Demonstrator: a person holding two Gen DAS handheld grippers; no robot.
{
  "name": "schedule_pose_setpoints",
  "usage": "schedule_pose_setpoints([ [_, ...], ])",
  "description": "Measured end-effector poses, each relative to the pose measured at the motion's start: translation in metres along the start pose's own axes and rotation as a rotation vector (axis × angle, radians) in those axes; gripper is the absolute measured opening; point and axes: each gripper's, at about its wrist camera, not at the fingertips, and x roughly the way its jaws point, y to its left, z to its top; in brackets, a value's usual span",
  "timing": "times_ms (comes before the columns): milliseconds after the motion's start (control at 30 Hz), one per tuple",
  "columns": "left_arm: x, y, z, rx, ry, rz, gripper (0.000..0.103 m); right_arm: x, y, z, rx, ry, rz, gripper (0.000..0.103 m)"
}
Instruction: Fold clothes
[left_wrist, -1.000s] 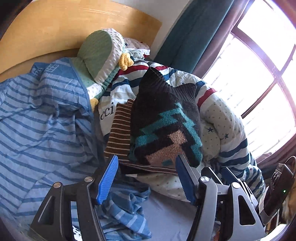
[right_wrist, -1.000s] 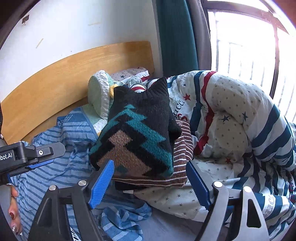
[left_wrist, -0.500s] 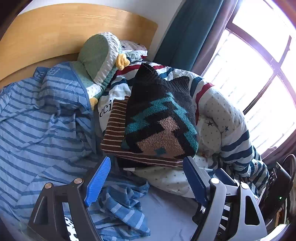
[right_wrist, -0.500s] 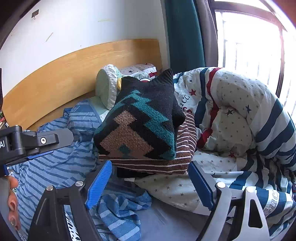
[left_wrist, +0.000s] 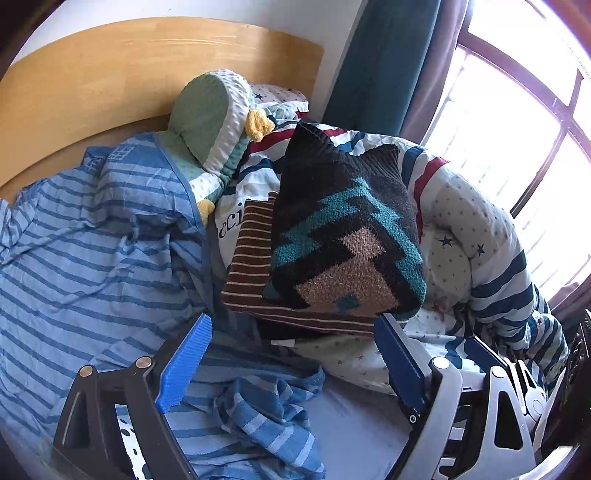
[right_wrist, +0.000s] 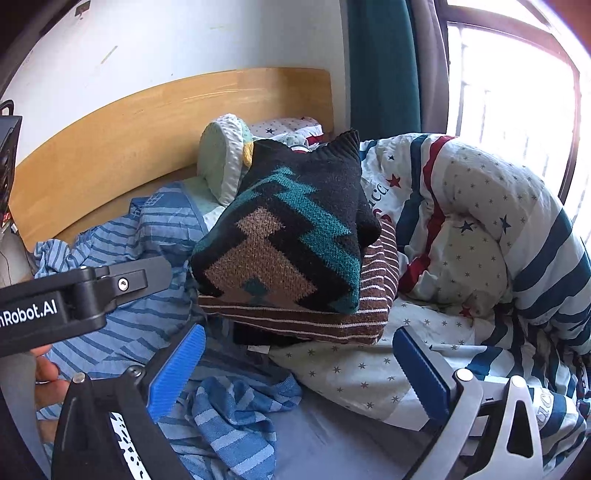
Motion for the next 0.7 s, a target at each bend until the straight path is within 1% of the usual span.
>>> schedule_pose_setpoints([
  [67,0.0015,-0.0008,0.0,0.006,0.008,0.015,0.089,0.0002,0.0005,-0.0003,-0.003,0.001,-0.004,0.103],
  [133,0.0038,-0.0015,-0.0011,0.011,0.037,-0.001,0.089,0.0005,-0.0002,-0.0002,0.0,0.003,-0.006,0.103],
  [200,0.0041,-0.0016,-0.0028,0.002,0.045,-0.016,0.089,-0.0003,-0.0017,-0.0002,0.01,0.004,-0.001,0.103],
  [267,0.0015,-0.0017,-0.0032,-0.005,0.027,-0.023,0.089,-0.0013,-0.0029,-0.0003,0.018,0.005,0.004,0.103],
  [300,-0.0003,-0.0015,-0.0032,-0.01,0.015,-0.032,0.085,-0.0017,-0.0031,-0.0004,0.019,0.004,0.004,0.103],
  [333,-0.0017,-0.0013,-0.0026,-0.014,0.009,-0.054,0.07,-0.002,-0.0033,-0.0004,0.02,0.003,0.005,0.103],
  [367,-0.0025,-0.0015,-0.0018,-0.015,0.014,-0.09,0.058,-0.0024,-0.0035,-0.0005,0.02,0.002,0.005,0.103],
  [400,-0.0028,-0.0024,-0.0014,-0.017,0.021,-0.098,0.04,-0.0027,-0.0038,-0.0005,0.021,0.001,0.006,0.103],
  [433,-0.0031,-0.0032,-0.0011,-0.019,0.029,-0.105,0.027,-0.003,-0.0036,-0.0007,0.021,0.0,0.007,0.103],
  [467,-0.0021,-0.0043,-0.0009,-0.015,0.039,-0.09,0.018,-0.0038,-0.0035,-0.0011,0.022,-0.003,0.008,0.103],
  [500,-0.0011,-0.0053,-0.0008,-0.012,0.05,-0.075,0.002,-0.004,-0.0036,-0.0009,0.024,-0.006,0.009,0.103],
  [567,0.0009,-0.0074,-0.0005,-0.005,0.071,-0.044,0.001,-0.0043,-0.0034,0.0001,0.026,-0.006,0.011,0.103],
  [667,0.0042,-0.0079,-0.0035,-0.001,0.082,-0.059,0.001,-0.0047,-0.0031,0.0001,0.026,-0.009,0.012,0.103],
  [700,0.0045,-0.0085,-0.0038,0.007,0.074,-0.055,0.001,-0.0043,-0.0031,-0.0001,0.026,-0.008,0.01,0.103],
])
